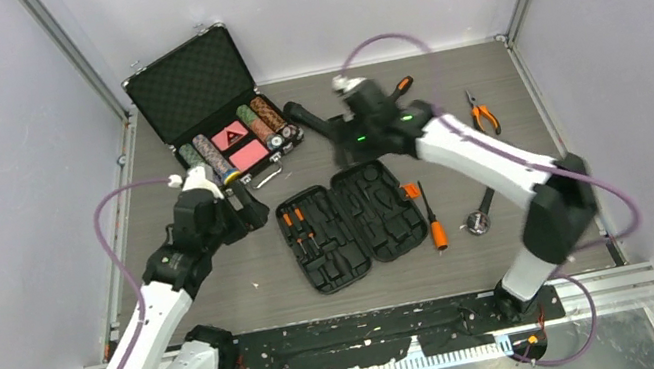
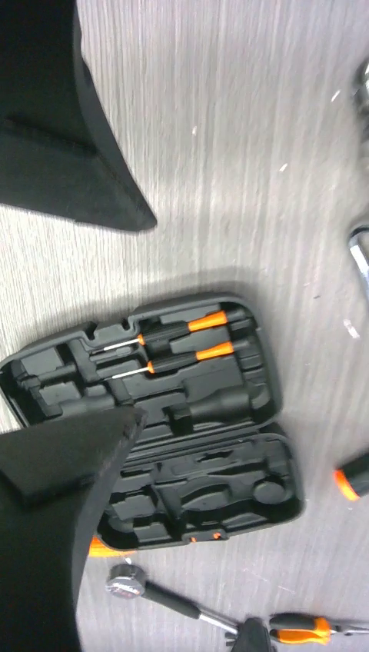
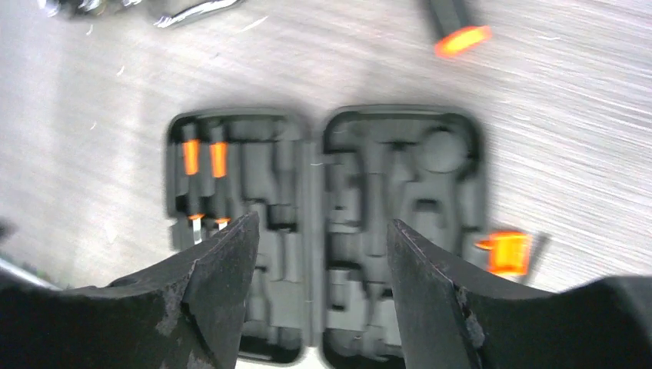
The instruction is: Pack the tool kit
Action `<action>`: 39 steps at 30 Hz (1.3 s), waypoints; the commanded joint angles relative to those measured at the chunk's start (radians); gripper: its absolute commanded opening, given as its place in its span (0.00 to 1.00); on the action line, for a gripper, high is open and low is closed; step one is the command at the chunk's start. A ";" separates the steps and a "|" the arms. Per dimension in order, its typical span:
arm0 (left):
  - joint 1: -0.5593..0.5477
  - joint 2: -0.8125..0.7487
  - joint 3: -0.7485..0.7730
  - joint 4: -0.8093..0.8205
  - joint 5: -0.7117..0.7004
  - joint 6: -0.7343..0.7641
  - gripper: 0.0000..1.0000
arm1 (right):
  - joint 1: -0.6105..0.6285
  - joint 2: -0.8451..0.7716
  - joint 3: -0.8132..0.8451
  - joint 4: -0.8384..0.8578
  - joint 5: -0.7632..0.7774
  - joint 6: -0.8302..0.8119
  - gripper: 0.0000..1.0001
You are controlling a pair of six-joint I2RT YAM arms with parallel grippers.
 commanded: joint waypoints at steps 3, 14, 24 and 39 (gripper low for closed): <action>0.035 -0.117 0.158 -0.143 -0.151 0.196 0.99 | -0.289 -0.250 -0.374 0.092 -0.046 -0.023 0.68; 0.037 -0.123 0.233 0.067 -0.302 0.412 1.00 | -0.399 -0.222 -0.605 0.203 -0.215 -0.026 0.67; 0.045 -0.024 0.231 0.181 -0.343 0.457 1.00 | -0.354 -0.148 -0.649 0.271 -0.310 0.028 0.41; 0.033 -0.093 0.206 0.141 -0.403 0.520 1.00 | -0.365 -0.351 -0.546 0.013 -0.019 0.001 0.63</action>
